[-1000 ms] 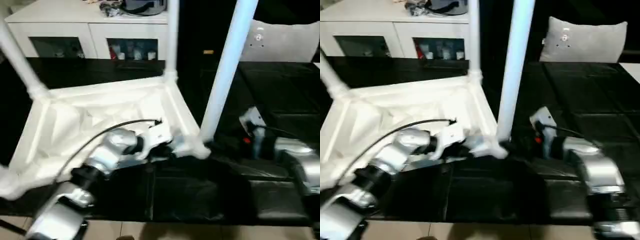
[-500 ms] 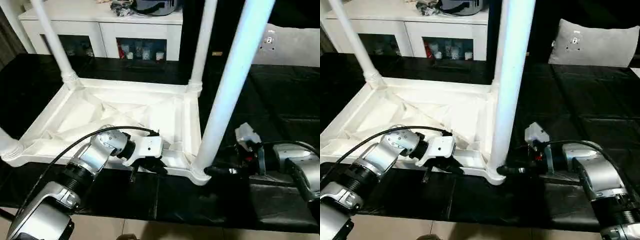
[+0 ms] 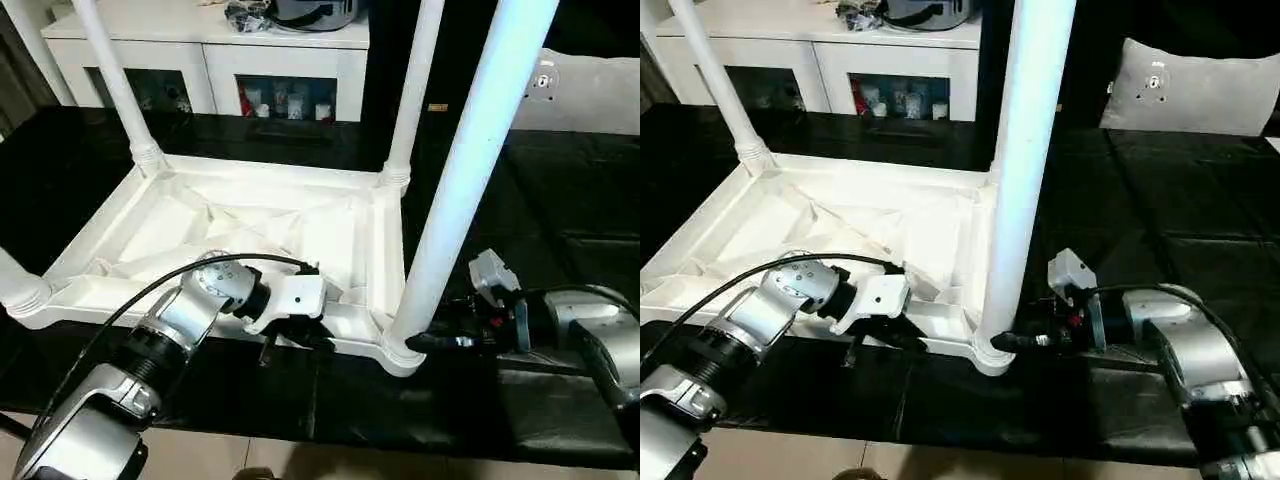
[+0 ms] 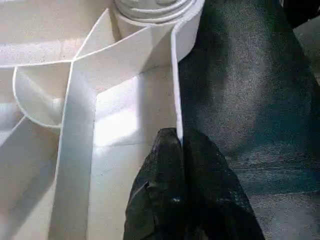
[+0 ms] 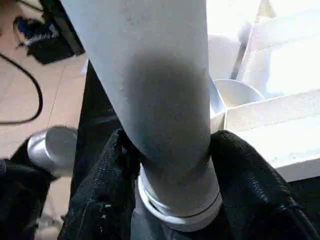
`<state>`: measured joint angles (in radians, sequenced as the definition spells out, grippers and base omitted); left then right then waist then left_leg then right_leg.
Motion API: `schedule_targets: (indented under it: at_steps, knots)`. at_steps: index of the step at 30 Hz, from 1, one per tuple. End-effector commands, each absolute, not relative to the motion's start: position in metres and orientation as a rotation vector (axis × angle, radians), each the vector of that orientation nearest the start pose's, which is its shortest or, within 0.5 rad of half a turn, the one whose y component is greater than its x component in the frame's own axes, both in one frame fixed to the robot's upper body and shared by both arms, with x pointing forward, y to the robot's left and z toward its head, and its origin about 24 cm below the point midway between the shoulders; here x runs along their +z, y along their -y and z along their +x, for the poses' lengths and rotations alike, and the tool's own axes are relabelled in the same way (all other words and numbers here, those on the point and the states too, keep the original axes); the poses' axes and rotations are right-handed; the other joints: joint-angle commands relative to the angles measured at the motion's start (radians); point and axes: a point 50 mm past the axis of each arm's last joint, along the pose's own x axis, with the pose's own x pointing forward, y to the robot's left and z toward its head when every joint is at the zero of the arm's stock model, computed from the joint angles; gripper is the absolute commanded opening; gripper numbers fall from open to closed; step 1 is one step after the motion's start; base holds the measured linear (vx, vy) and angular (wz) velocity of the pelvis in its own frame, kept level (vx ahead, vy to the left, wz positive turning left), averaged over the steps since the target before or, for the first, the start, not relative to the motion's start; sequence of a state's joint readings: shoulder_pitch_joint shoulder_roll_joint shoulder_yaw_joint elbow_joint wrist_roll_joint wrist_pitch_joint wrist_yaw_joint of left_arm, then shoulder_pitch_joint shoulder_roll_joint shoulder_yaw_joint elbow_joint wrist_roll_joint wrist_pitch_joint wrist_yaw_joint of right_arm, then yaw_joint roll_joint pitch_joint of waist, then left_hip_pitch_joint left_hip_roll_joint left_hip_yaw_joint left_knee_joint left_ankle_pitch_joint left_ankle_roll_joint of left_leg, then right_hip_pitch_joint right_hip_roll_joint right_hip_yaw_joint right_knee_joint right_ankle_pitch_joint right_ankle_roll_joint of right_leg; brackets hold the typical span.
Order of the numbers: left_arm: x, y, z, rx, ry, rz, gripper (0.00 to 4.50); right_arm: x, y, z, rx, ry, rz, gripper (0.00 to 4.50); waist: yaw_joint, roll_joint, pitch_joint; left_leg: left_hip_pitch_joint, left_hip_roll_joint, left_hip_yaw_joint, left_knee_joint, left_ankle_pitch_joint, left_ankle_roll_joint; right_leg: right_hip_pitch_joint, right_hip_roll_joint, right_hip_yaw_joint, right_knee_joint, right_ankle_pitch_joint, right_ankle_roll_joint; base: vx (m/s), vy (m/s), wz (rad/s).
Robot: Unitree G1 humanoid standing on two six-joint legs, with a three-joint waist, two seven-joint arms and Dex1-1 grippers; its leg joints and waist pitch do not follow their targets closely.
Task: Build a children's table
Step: Rotate leg to tighten
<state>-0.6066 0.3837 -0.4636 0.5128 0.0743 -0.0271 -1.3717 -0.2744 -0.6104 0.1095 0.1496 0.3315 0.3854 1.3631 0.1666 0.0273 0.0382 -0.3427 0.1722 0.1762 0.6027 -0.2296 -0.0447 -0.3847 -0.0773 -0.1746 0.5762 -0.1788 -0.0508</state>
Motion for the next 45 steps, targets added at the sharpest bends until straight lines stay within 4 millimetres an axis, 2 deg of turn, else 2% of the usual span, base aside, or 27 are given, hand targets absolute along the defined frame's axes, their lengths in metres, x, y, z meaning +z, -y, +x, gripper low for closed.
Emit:
schedule_targets:
  at_steps: [1, 2, 3, 6, 7, 8, 9, 10, 11, 12, 14, 15, 17, 19, 21, 22, 24, 26, 29, 32, 33, 36, 37, 39, 40, 42, 45]
  knots:
    - [0.05, -0.089, 0.296, -1.616, -0.454, 0.593, 0.0, 0.077, 0.18, 0.262, 1.311, -0.409, 0.047, 1.95, -0.009, -0.019, -0.061, 0.0, 0.083, -0.029, -0.066, -0.036, 0.087, 0.056, -0.109, 0.081, -0.078, -0.309, -0.034, 0.0, 0.0, 0.0]
    - [0.05, -0.087, 0.298, -1.587, -0.457, 0.575, 0.0, 0.076, 0.178, 0.264, 1.278, -0.412, 0.06, 1.95, -0.009, -0.019, -0.061, 0.0, 0.083, -0.029, -0.066, -0.036, 0.087, 0.056, -0.109, 0.081, -0.078, -0.309, -0.034, 0.0, 0.0, 0.0]
    - [0.05, -0.083, 0.3, -1.553, -0.449, 0.55, 0.0, 0.075, 0.175, 0.268, 1.224, -0.412, 0.067, 1.94, -0.017, -0.02, -0.055, 0.005, 0.075, -0.026, -0.068, -0.07, 0.063, 0.055, -0.109, 0.077, -0.093, -0.381, -0.018, 0.0, 0.0, 0.0]
    - [0.052, -0.074, 0.305, -1.471, -0.44, 0.473, 0.0, 0.072, 0.168, 0.278, 1.093, -0.41, 0.048, 1.94, -0.031, -0.022, -0.051, 0.009, 0.061, -0.024, -0.067, -0.104, 0.04, 0.055, -0.107, 0.069, -0.11, -0.474, 0.019, 0.0, 0.0, 0.0]
    - [0.053, -0.068, 0.308, -1.423, -0.444, 0.438, 0.0, 0.068, 0.164, 0.286, 0.991, -0.423, 0.054, 1.94, -0.045, -0.015, -0.05, 0.003, 0.062, -0.028, -0.069, -0.109, 0.032, 0.058, -0.103, 0.063, -0.114, -0.483, 0.036, 0.0, 0.0, 0.0]
    - [0.052, -0.062, 0.31, -1.381, -0.458, 0.408, 0.0, 0.064, 0.161, 0.295, 0.872, -0.438, 0.059, 1.94, -0.051, -0.015, -0.05, 0.004, 0.063, -0.032, -0.07, -0.116, 0.024, 0.057, -0.103, 0.06, -0.115, -0.486, 0.037, 0.0, 0.0, 0.0]
    - [0.052, -0.058, 0.311, -1.352, -0.47, 0.39, 0.0, 0.061, 0.159, 0.301, 0.781, -0.453, 0.072, 1.94, -0.066, -0.013, -0.049, 0.008, 0.058, -0.031, -0.067, -0.133, 0.016, 0.054, -0.102, 0.056, -0.123, -0.498, 0.04, 0.0, 0.0, 0.0]
    - [0.052, -0.054, 0.311, -1.324, -0.474, 0.377, 0.0, 0.059, 0.157, 0.307, 0.696, -0.47, 0.081, 1.94, -0.072, -0.014, -0.051, 0.008, 0.055, -0.032, -0.065, -0.136, 0.015, 0.056, -0.104, 0.055, -0.122, -0.498, 0.039, 0.0, 0.0, 0.0]
    - [0.052, -0.054, 0.311, -1.324, -0.474, 0.377, 0.0, 0.059, 0.157, 0.307, 0.696, -0.47, 0.081, 1.94, -0.086, -0.016, -0.051, -0.003, 0.052, -0.033, -0.066, -0.129, 0.019, 0.063, -0.102, 0.053, -0.121, -0.492, 0.043, 0.0, 0.0, 0.0]
    - [0.054, -0.044, 0.317, -1.241, -0.457, 0.346, 0.0, 0.056, 0.149, 0.313, 0.592, -0.475, 0.123, 1.94, -0.091, -0.014, -0.054, 0.002, 0.05, -0.031, -0.064, -0.121, 0.027, 0.06, -0.103, 0.056, -0.124, -0.479, 0.043, 0.0, 0.0, 0.0]
    - [0.057, -0.037, 0.321, -1.185, -0.431, 0.319, 0.0, 0.058, 0.142, 0.316, 0.587, -0.429, 0.153, 1.94, -0.1, -0.014, -0.056, 0.001, 0.049, -0.03, -0.063, -0.103, 0.038, 0.059, -0.101, 0.059, -0.119, -0.45, 0.028, 0.0, 0.0, 0.0]
    - [0.059, -0.034, 0.322, -1.179, -0.421, 0.315, 0.0, 0.059, 0.14, 0.317, 0.594, -0.407, 0.158, 2.29, -0.099, -0.014, -0.058, -0.001, 0.049, -0.029, -0.062, -0.093, 0.045, 0.061, -0.102, 0.061, -0.116, -0.432, 0.025, 0.0, 0.0, 0.0]
    - [0.06, -0.032, 0.322, -1.184, -0.413, 0.32, 0.0, 0.059, 0.139, 0.316, 0.606, -0.393, 0.177, 2.63, -0.095, -0.014, -0.062, -0.007, 0.058, -0.031, -0.064, -0.054, 0.072, 0.064, -0.102, 0.07, -0.1, -0.348, -0.001, 0.0, 0.0, 0.0]
    - [0.06, -0.032, 0.322, -1.187, -0.412, 0.328, 0.0, 0.059, 0.139, 0.315, 0.608, -0.392, 0.189, 2.7, -0.093, -0.014, -0.066, -0.007, 0.063, -0.033, -0.063, -0.027, 0.09, 0.063, -0.105, 0.075, -0.087, -0.277, -0.027, 0.0, 0.0, 0.0]
    - [0.06, -0.034, 0.321, -1.202, -0.404, 0.35, 0.0, 0.061, 0.142, 0.314, 0.623, -0.387, 0.2, 2.99, -0.091, -0.012, -0.068, -0.01, 0.067, -0.034, -0.061, 0.002, 0.105, 0.065, -0.106, 0.079, -0.076, -0.219, -0.053, 0.0, 0.0, 0.0]
    - [0.06, -0.04, 0.321, -1.215, -0.393, 0.374, 0.0, 0.062, 0.15, 0.312, 0.638, -0.383, 0.173, 3.02, -0.089, -0.011, -0.066, -0.012, 0.068, -0.033, -0.06, 0.008, 0.114, 0.065, -0.108, 0.08, -0.073, -0.196, -0.071, 0.0, 0.0, 0.0]
    - [0.058, -0.047, 0.321, -1.228, -0.398, 0.398, 0.0, 0.063, 0.162, 0.311, 0.654, -0.377, 0.139, 3.07, -0.086, -0.012, -0.065, -0.011, 0.067, -0.032, -0.06, -0.005, 0.115, 0.067, -0.108, 0.079, -0.076, -0.21, -0.069, 0.0, 0.0, 0.0]
    - [0.057, -0.049, 0.32, -1.231, -0.4, 0.406, 0.0, 0.063, 0.165, 0.31, 0.661, -0.372, 0.129, 3.43, -0.077, -0.011, -0.063, -0.007, 0.067, -0.028, -0.061, -0.019, 0.111, 0.064, -0.108, 0.08, -0.082, -0.251, -0.057, 0.0, 0.0, 0.0]
    - [0.055, -0.058, 0.316, -1.319, -0.386, 0.459, 0.0, 0.067, 0.183, 0.304, 0.753, -0.369, 0.058, 3.55, -0.066, -0.01, -0.06, -0.005, 0.067, -0.028, -0.063, -0.048, 0.1, 0.064, -0.108, 0.079, -0.089, -0.298, -0.037, 0.0, 0.0, 0.0]
    - [0.052, -0.068, 0.314, -1.369, -0.402, 0.492, 0.0, 0.073, 0.196, 0.298, 0.844, -0.363, -0.042, 3.91, -0.057, -0.007, -0.061, -0.001, 0.071, -0.027, -0.062, -0.056, 0.099, 0.061, -0.107, 0.08, -0.087, -0.293, -0.032, 0.0, 0.0, 0.0]
    - [0.052, -0.07, 0.313, -1.381, -0.401, 0.503, 0.0, 0.074, 0.199, 0.298, 0.856, -0.359, -0.066, 3.94, -0.049, -0.007, -0.062, 0.0, 0.074, -0.029, -0.063, -0.052, 0.097, 0.059, -0.108, 0.081, -0.084, -0.283, -0.034, 0.0, 0.0, 0.0]
    - [0.051, -0.077, 0.308, -1.484, -0.402, 0.548, 0.0, 0.08, 0.207, 0.292, 0.957, -0.359, -0.114, 3.94, -0.042, -0.01, -0.062, -0.003, 0.072, -0.029, -0.062, -0.052, 0.102, 0.063, -0.109, 0.082, -0.081, -0.272, -0.04, 0.0, 0.0, 0.0]
    - [0.051, -0.084, 0.305, -1.544, -0.422, 0.569, 0.0, 0.084, 0.21, 0.285, 1.066, -0.362, -0.169, 3.94, -0.039, -0.011, -0.062, -0.004, 0.073, -0.027, -0.062, -0.048, 0.107, 0.062, -0.109, 0.083, -0.079, -0.268, -0.04, 0.0, 0.0, 0.0]
    - [0.051, -0.088, 0.305, -1.576, -0.418, 0.583, 0.0, 0.084, 0.211, 0.281, 1.129, -0.371, -0.198, 3.94, -0.029, -0.01, -0.062, -0.003, 0.074, -0.026, -0.06, -0.05, 0.115, 0.06, -0.107, 0.081, -0.078, -0.277, -0.036, 0.0, 0.0, 0.0]
    - [0.052, -0.09, 0.305, -1.587, -0.413, 0.589, 0.0, 0.084, 0.211, 0.28, 1.149, -0.377, -0.202, 3.67, -0.026, -0.012, -0.061, -0.002, 0.075, -0.026, -0.062, -0.05, 0.114, 0.059, -0.107, 0.08, -0.078, -0.281, -0.04, 0.0, 0.0, 0.0]
    - [0.053, -0.093, 0.304, -1.63, -0.418, 0.611, 0.0, 0.083, 0.21, 0.278, 1.208, -0.392, -0.195, 3.67, -0.024, -0.016, -0.061, -0.002, 0.075, -0.025, -0.062, -0.054, 0.111, 0.059, -0.107, 0.08, -0.08, -0.293, -0.042, 0.0, 0.0, 0.0]
    - [0.055, -0.097, 0.301, -1.69, -0.434, 0.648, 0.0, 0.082, 0.208, 0.275, 1.271, -0.41, -0.181, 3.36, -0.02, -0.012, -0.062, 0.0, 0.079, -0.027, -0.062, -0.053, 0.11, 0.057, -0.108, 0.081, -0.079, -0.293, -0.05, 0.0, 0.0, 0.0]
